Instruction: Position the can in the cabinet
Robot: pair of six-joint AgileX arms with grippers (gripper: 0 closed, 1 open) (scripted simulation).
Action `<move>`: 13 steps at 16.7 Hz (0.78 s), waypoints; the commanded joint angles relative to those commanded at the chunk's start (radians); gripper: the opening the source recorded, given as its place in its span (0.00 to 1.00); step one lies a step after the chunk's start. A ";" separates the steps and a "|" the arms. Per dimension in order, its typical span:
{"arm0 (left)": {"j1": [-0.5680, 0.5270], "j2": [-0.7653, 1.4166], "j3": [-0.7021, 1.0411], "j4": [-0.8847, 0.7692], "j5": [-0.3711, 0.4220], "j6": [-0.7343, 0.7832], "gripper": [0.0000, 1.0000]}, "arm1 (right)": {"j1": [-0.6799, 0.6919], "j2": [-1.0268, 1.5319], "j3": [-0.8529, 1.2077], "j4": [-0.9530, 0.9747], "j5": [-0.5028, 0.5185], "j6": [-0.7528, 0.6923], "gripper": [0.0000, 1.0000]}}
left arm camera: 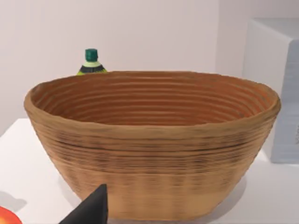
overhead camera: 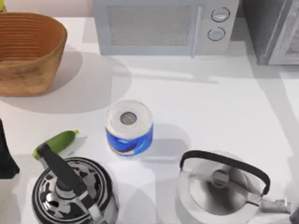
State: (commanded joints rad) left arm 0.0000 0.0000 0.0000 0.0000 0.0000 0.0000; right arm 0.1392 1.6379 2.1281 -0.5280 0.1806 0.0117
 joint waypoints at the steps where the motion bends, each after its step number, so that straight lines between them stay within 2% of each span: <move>1: 0.000 0.000 0.000 0.000 0.000 0.000 1.00 | -0.008 0.058 0.093 -0.019 -0.004 0.000 0.00; 4: 0.000 0.000 0.000 0.000 0.000 0.000 1.00 | -0.027 0.225 0.356 -0.072 -0.021 0.002 0.00; 7: 0.000 0.000 0.000 0.000 0.000 0.000 1.00 | -0.037 0.361 0.533 -0.118 -0.042 0.005 0.00; 13: 0.000 0.000 0.000 0.000 0.000 0.000 1.00 | -0.041 0.446 0.625 -0.150 -0.059 0.007 0.00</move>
State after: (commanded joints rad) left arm 0.0000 0.0000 0.0000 0.0000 0.0000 0.0000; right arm 0.0979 2.0842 2.7527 -0.6776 0.1218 0.0183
